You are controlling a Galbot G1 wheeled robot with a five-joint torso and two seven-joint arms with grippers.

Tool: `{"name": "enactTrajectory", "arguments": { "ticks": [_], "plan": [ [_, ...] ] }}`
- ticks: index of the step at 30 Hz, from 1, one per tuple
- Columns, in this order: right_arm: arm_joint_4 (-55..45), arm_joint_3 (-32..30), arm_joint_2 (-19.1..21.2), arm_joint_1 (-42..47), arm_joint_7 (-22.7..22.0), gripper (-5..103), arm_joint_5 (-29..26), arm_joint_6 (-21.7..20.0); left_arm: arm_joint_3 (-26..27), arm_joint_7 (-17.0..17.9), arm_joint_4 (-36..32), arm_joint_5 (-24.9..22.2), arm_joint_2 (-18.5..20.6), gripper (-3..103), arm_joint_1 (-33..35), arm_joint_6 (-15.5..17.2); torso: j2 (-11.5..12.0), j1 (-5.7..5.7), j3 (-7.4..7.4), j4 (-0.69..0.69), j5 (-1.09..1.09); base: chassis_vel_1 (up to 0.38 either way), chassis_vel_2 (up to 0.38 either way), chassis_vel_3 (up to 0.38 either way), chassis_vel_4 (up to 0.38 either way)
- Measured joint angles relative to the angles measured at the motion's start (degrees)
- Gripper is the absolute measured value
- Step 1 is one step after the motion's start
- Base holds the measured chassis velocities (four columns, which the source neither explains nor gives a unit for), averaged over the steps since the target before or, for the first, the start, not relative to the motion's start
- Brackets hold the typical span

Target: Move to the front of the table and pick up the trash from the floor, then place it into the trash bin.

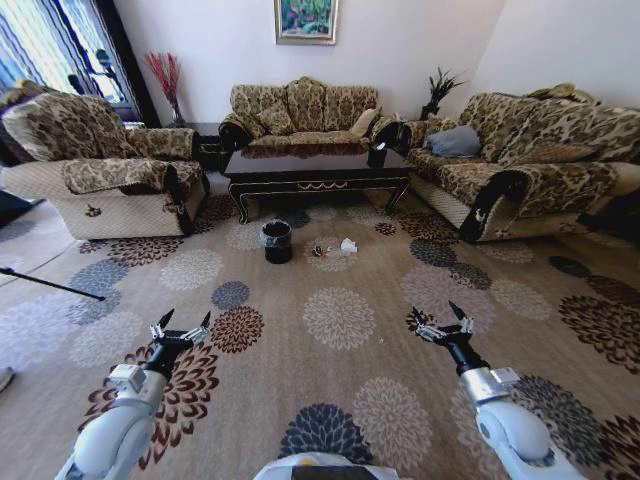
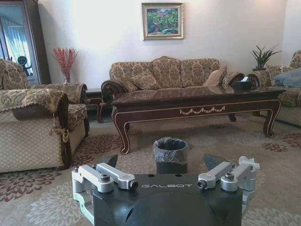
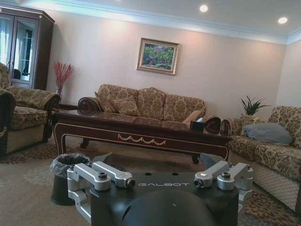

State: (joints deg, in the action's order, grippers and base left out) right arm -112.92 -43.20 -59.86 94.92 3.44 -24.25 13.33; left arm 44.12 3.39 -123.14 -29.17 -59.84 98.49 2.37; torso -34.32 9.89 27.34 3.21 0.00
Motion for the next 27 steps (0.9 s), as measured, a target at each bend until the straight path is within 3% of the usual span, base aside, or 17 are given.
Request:
{"name": "enactTrajectory", "arguments": {
  "ticks": [27],
  "plan": [
    [-0.1,0.2,-2.5,2.1,0.6,100,1.0,1.6,0.7,0.5,0.4,-0.2,-1.0,100,0.3,0.2,6.3,-2.50,-3.78,0.00,0.00,0.000,0.000,0.000,0.000]
  ]
}}
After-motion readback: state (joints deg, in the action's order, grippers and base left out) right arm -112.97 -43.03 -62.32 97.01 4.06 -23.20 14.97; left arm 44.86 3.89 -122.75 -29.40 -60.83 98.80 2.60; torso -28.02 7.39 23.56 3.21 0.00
